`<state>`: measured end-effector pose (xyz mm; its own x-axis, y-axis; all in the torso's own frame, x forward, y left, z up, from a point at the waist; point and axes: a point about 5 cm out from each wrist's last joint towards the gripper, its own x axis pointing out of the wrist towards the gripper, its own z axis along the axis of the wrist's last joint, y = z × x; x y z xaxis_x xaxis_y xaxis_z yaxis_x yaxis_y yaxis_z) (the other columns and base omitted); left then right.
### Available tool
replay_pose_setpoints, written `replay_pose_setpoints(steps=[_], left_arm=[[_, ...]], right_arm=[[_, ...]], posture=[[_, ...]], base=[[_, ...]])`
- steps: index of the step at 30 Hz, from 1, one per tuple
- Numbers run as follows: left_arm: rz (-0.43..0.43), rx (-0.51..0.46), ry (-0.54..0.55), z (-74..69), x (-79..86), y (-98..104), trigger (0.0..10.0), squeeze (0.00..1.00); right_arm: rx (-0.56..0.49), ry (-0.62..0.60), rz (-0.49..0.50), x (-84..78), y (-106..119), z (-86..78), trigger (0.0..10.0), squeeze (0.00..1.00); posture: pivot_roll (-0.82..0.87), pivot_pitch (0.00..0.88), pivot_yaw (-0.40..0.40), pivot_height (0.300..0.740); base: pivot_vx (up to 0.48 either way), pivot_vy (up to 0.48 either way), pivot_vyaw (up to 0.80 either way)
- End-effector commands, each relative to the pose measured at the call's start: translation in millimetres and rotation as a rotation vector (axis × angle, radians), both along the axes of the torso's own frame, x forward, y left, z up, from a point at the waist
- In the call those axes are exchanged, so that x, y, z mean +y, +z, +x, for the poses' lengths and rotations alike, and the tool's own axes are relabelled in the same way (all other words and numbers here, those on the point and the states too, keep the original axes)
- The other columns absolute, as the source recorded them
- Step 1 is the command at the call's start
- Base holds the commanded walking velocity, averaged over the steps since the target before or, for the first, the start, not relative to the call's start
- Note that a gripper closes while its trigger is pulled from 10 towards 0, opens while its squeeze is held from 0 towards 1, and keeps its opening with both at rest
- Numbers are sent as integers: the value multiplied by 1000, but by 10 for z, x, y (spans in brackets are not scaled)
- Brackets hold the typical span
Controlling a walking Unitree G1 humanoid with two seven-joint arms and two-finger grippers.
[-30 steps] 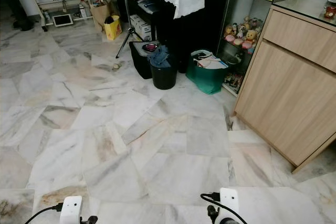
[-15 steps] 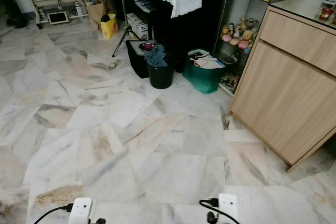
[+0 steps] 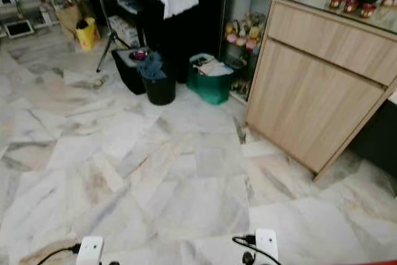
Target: Hang keys on a hook
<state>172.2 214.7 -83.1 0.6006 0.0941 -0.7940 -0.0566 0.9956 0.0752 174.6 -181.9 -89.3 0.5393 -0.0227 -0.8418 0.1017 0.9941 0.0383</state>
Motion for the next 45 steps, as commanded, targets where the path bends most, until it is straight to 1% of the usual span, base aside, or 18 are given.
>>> replay_pose_setpoints(steps=[1,10,12,14,17,29,38,45], left_arm=[[7,23,-7,-37,34,-14,10000,0],[-4,35,-2,-52,35,-22,10000,0],[16,38,-20,-52,13,-27,10000,0],[11,36,-10,-51,9,-27,10000,0],[4,37,2,-58,8,-31,10000,0],[13,47,-6,-52,61,-20,10000,0],[3,46,-1,-39,39,-19,10000,0],[7,49,-18,-18,13,-17,10000,0]], right_arm=[[2,-19,4,-2,6,15,10000,0],[-9,-24,9,9,18,43,10000,0],[-8,-28,10,11,17,42,10000,0],[-6,-26,9,15,15,40,10000,0],[1,-19,5,19,7,24,10000,0],[4,-32,12,35,1,16,10000,0],[3,-40,14,32,2,17,10000,0],[3,-42,15,26,2,16,10000,0]], posture=[[20,0,-9,723],[14,0,-4,723],[17,0,-5,723],[22,0,-5,723],[21,0,-2,723],[26,0,7,723],[25,0,8,723],[26,0,7,723]], base=[[0,0,-763],[0,0,-763],[0,-480,-763],[0,-480,-763],[0,0,-763],[0,0,-763],[0,0,-763],[0,0,-763]])
